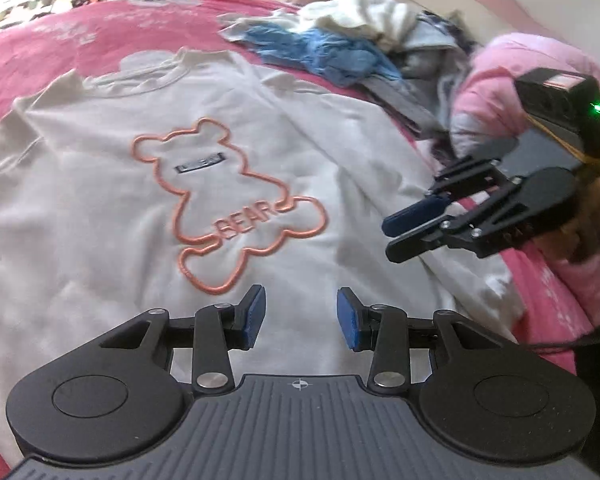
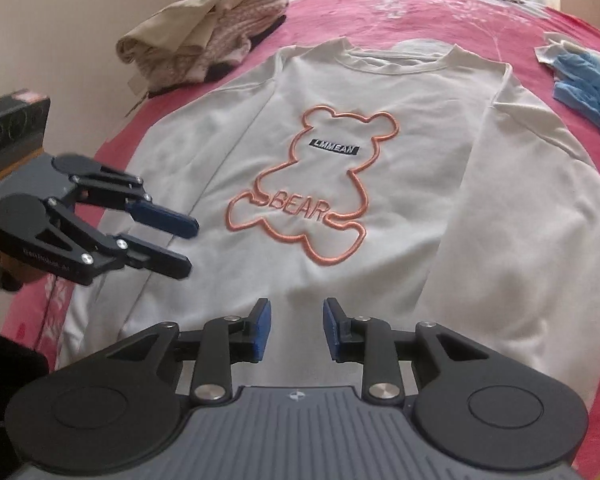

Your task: Fold clothes

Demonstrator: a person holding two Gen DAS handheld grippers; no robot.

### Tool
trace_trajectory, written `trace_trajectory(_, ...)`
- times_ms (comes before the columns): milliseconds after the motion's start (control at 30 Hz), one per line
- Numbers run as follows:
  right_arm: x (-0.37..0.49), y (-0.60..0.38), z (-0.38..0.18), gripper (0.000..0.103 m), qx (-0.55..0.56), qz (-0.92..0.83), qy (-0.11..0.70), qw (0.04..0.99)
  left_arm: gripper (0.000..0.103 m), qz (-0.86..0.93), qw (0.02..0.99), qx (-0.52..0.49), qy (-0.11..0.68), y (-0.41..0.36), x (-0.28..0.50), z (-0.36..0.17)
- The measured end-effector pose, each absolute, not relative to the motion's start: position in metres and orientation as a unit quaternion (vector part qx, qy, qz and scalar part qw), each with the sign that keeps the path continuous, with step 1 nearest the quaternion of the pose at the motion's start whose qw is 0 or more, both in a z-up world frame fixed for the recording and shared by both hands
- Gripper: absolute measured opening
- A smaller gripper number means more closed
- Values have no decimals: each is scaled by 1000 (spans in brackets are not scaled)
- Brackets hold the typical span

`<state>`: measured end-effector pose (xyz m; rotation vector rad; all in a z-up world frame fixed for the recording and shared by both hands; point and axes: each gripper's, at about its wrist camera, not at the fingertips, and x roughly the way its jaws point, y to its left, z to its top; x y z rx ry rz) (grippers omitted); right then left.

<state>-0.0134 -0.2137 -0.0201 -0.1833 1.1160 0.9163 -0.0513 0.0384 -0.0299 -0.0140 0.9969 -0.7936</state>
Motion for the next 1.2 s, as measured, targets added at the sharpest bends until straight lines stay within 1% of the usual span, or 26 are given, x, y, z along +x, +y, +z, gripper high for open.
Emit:
trace_trajectory(100,-9,-212,-22,38,-80,411,509,752,39,-366,803,-21,470,39,-47,-33)
trace_trajectory(133,-9,-211,-22,42,-80,408,509,753,39,-366,803,-22,470,38,-47,-34)
trace_trajectory(233,-6,-209,-22,43,-78,399,511,757,41,-367,806,-20,465,39,-50,-32)
trace_trajectory(367,-5,-207,-24,51,-88,387,512,761,43,-365,808,-24,462,41,-50,-31)
trace_trajectory(500,-8,-205,-24,52,-104,381,508,766,45,-355,812,-32,462,44,-50,-30)
trace_trajectory(600,-8,-206,-21,55,-100,381,508,766,45,-347,817,-42,459,47,-51,-29)
trace_trajectory(633,-8,-206,-20,59,-101,380,506,767,46,-344,818,-44,459,48,-51,-28)
trace_trajectory(667,-9,-206,-19,66,-104,379,504,769,46,-343,819,-45,458,48,-51,-28)
trace_trajectory(700,-10,-205,-19,70,-107,378,501,771,46,-341,820,-46,458,49,-51,-27)
trace_trajectory(767,-12,-204,-16,82,-115,374,495,776,47,-338,821,-48,457,50,-52,-26)
trace_trajectory(800,-12,-204,-15,84,-117,372,490,780,47,-337,822,-48,456,51,-52,-25)
trace_trajectory(867,-13,-204,-12,97,-115,368,481,787,48,-335,824,-48,455,51,-53,-24)
trace_trajectory(900,-13,-205,-10,99,-112,366,477,791,48,-334,824,-48,455,51,-53,-24)
trace_trajectory(1000,-11,-206,-6,103,-103,359,469,801,48,-335,825,-48,453,51,-55,-24)
trace_trajectory(1200,-7,-209,0,103,-85,341,456,818,49,-334,825,-47,454,51,-58,-25)
